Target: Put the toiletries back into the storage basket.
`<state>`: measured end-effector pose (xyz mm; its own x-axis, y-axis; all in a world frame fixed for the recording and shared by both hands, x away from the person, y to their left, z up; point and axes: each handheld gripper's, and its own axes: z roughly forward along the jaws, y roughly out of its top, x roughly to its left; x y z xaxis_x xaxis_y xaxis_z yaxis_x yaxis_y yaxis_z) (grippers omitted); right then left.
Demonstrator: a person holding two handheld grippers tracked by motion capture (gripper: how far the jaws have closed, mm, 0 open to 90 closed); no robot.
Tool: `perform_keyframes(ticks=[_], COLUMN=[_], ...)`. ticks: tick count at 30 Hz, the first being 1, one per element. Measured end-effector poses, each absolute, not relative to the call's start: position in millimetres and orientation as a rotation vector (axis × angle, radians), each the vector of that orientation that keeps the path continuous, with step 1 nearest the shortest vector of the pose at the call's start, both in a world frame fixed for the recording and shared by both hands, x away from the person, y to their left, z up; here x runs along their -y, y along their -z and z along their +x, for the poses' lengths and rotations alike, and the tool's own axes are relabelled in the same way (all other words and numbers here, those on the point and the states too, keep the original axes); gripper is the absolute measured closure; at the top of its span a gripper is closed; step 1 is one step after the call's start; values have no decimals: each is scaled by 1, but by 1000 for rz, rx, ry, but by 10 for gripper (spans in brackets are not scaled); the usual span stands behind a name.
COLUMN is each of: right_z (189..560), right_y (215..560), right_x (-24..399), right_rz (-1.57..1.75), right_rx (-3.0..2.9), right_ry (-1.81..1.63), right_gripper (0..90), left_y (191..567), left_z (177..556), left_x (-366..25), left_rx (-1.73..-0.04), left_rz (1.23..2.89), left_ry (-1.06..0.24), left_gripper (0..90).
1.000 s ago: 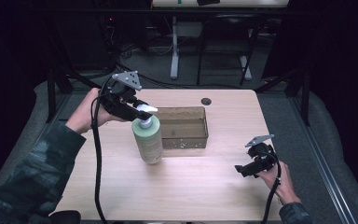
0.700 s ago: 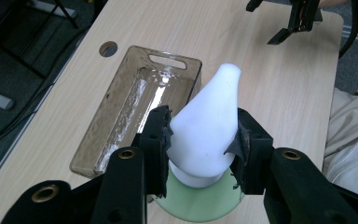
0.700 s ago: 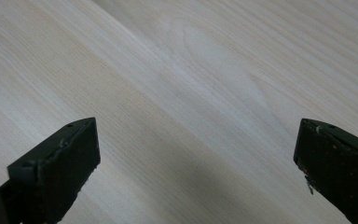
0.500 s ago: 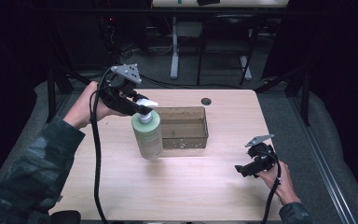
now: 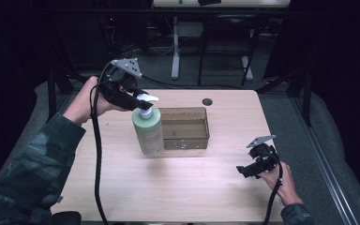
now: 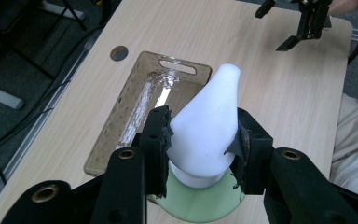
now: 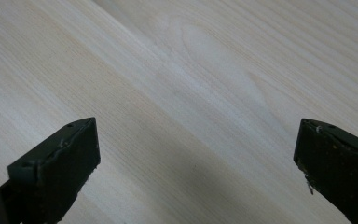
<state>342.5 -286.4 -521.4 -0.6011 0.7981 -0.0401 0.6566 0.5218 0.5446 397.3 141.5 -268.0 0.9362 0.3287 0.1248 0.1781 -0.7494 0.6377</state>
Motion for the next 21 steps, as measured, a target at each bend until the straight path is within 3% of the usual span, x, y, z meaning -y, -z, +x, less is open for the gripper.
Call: perform_keyframes(ticks=[21], right_z=[343], right_y=[521], right_x=[288], right_rz=[1223], right_rx=[-2476], right_ry=[-704], right_gripper=[0], left_y=[250], left_z=[406], left_x=[-137], left_rx=[-368], left_rz=[2423], left_ry=[-342], left_gripper=[620])
